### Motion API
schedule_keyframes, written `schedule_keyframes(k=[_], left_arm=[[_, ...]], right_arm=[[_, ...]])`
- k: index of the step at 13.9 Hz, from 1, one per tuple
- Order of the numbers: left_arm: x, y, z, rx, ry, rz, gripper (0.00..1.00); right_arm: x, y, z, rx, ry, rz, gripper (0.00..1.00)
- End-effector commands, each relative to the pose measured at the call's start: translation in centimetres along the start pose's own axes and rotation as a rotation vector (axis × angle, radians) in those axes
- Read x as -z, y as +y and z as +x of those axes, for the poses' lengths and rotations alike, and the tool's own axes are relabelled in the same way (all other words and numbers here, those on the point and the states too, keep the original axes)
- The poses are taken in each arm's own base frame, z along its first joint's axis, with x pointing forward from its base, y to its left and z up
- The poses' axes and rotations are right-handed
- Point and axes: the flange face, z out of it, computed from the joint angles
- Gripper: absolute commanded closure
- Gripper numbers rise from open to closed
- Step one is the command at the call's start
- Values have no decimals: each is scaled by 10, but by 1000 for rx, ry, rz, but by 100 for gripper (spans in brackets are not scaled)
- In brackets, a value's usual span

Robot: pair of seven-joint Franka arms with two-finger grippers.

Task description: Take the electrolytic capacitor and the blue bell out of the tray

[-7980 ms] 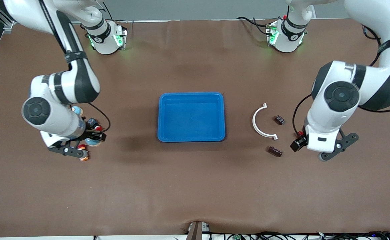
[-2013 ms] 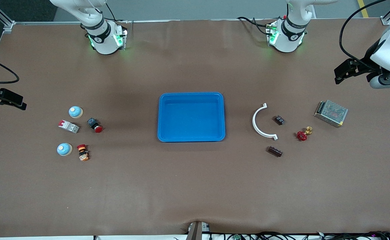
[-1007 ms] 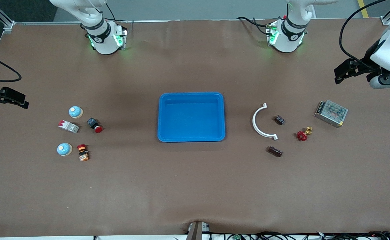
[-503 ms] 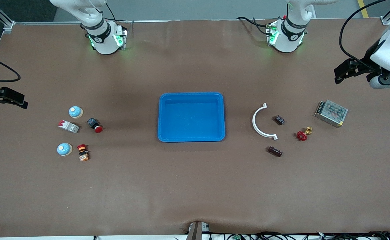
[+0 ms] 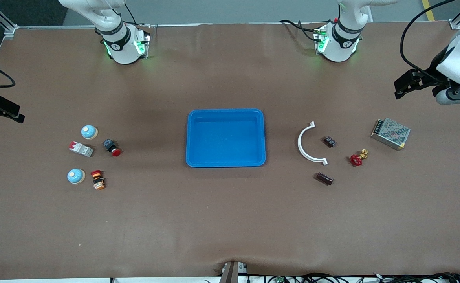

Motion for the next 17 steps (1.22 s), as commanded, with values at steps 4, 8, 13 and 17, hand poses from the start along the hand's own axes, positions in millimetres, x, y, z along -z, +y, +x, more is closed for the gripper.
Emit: schedule_keyframes(k=[4, 8, 13, 17], left_arm=[[8, 1, -5, -22, 12, -14, 0], [9, 13, -7, -100, 12, -12, 0], [12, 16, -11, -117, 10, -15, 0], [12, 17, -12, -132, 5, -29, 0]], right_arm=[[43, -4, -36, -80, -22, 12, 0], [46, 0, -44, -82, -19, 14, 0], [36, 3, -57, -83, -7, 20, 0], [35, 3, -56, -83, -8, 20, 0]])
